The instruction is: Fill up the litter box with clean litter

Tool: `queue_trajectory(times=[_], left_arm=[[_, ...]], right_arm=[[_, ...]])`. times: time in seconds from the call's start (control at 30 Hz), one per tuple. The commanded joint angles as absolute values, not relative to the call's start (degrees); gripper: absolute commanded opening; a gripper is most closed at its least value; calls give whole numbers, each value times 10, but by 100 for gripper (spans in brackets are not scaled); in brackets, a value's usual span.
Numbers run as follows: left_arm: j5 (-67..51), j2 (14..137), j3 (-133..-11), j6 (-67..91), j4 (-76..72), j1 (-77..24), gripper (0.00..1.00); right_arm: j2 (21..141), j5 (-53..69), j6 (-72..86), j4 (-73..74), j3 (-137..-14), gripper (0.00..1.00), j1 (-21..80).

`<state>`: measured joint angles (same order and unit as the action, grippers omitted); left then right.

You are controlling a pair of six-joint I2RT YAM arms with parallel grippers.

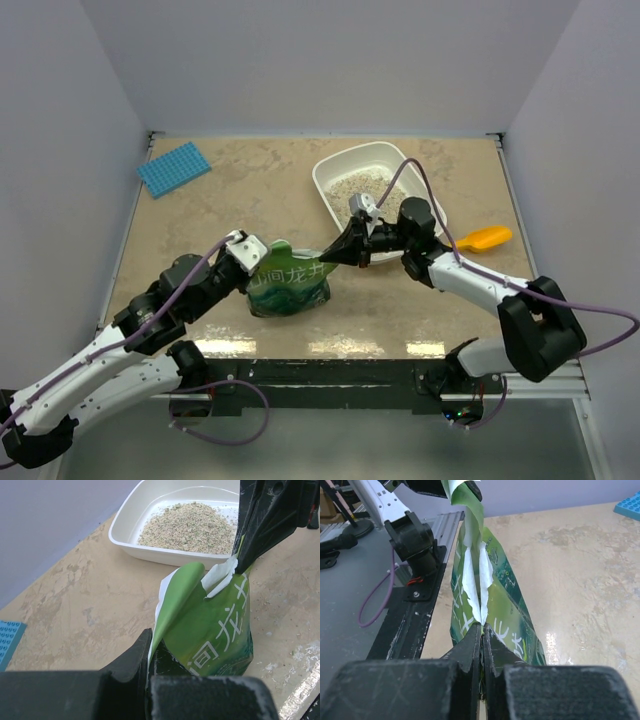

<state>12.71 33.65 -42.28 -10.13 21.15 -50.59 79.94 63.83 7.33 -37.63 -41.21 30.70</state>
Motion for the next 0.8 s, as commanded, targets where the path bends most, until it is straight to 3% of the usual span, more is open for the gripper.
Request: queue_trajectory(times=[0.0,0.3,0.53,0.57,0.6,0.63,0.77], left_arm=[[117,332,-451,-128,200,-499,0],[9,433,-511,-214,128,-498,0],[-52,495,-492,-201,91,-491,0],[-49,495,-485,-195,89,-489,4],[-50,488,-479,-180,87,-490,20],[-53,483,-468,-171,85,-490,27],[-82,443,-454,-119,91,-488,38]], right_arm=[[721,608,97,-404,-386,0,295],[591,565,38,-194,-446,0,229],[490,518,84,-166,-362,0,228],[467,513,89,-163,-353,0,228],[460,501,93,-157,-339,0,228],[455,493,93,-149,-337,0,228],[455,476,100,-111,-349,0,229]])
